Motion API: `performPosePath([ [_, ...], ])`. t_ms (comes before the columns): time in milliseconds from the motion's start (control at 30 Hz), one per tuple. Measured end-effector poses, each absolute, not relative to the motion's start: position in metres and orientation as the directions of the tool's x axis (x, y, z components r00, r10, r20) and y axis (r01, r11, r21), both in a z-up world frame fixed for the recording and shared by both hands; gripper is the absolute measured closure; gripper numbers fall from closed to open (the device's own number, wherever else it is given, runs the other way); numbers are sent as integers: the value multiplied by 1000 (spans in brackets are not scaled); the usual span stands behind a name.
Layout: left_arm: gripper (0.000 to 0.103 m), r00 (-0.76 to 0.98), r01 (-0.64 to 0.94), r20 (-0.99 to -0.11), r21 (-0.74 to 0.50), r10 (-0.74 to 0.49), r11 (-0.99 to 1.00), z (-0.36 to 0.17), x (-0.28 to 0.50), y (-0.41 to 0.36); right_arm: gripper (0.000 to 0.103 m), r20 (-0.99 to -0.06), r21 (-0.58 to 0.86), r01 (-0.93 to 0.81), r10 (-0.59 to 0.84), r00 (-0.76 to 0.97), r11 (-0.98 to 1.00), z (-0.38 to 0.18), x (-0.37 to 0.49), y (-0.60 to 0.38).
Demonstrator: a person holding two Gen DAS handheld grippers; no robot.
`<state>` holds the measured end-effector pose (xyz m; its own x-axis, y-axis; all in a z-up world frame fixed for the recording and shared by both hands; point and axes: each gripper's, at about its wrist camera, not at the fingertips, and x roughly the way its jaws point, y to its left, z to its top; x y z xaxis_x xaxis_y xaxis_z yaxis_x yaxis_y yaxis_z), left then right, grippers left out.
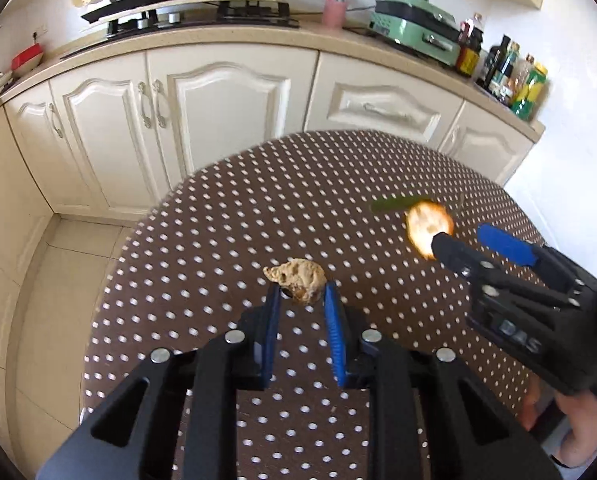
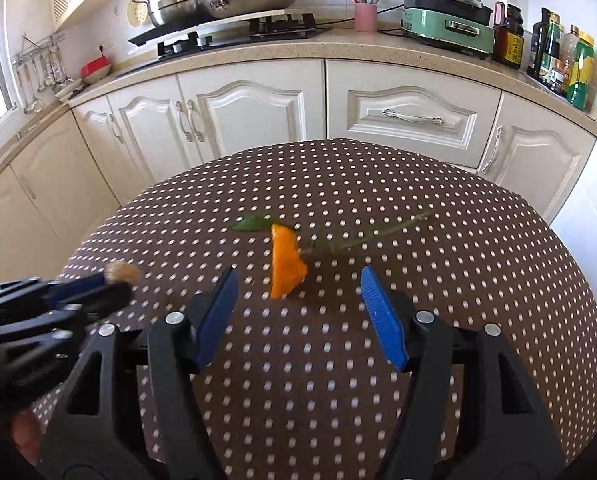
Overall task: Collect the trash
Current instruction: 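Grasp the stemmed orange peel with the right gripper while the left grasps the beige peel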
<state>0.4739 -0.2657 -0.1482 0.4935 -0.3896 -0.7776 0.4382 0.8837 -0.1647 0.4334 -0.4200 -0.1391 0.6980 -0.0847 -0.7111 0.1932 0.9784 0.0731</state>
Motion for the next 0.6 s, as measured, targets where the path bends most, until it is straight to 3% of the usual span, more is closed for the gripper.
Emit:
performPosePath([
  [67,82,499,432,-771,-173,-394,885,-145,474,-259,40,-714,66,200,-94,694,978,-143,442,-422],
  [100,82,502,429,-769,-175,-395,886,-143,473,-256,52,-717,70,198,-89,692,978,-145,447,-423],
  [167,82,509,426,-764,-176,-396,887,-139,470,-246,86,-729,65,183,-78,680,981,-148,451,-421],
  [600,82,564,375,-717,-221,-410,900,-111,440,-160,86,-650,64,26,22,760,998,-100,410,-332],
])
